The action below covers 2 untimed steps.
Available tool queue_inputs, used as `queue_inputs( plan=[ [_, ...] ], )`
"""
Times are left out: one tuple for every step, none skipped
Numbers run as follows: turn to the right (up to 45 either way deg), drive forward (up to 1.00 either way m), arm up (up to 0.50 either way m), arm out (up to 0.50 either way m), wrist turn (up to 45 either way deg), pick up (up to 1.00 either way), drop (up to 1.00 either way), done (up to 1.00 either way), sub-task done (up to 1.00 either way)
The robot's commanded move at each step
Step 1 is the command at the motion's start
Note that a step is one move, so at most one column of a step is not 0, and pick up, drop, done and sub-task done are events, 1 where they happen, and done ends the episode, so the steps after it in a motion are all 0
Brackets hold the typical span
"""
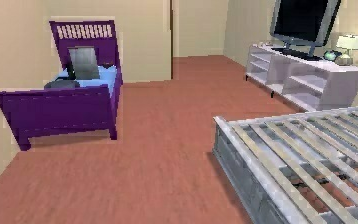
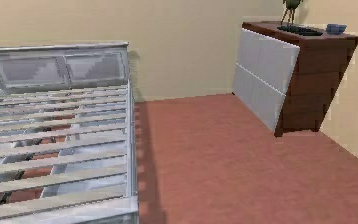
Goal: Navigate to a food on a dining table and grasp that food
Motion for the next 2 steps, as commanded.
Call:
queue_inputs(
  plan=[
    [-3.0, 0.00, 0.00, 0.00, 0.0, 0.00, 0.00, 0.00, 0.00],
    [0.0, 1.00, 0.00, 0.00, 0.0, 0.00, 0.00, 0.00, 0.00]
  ],
)
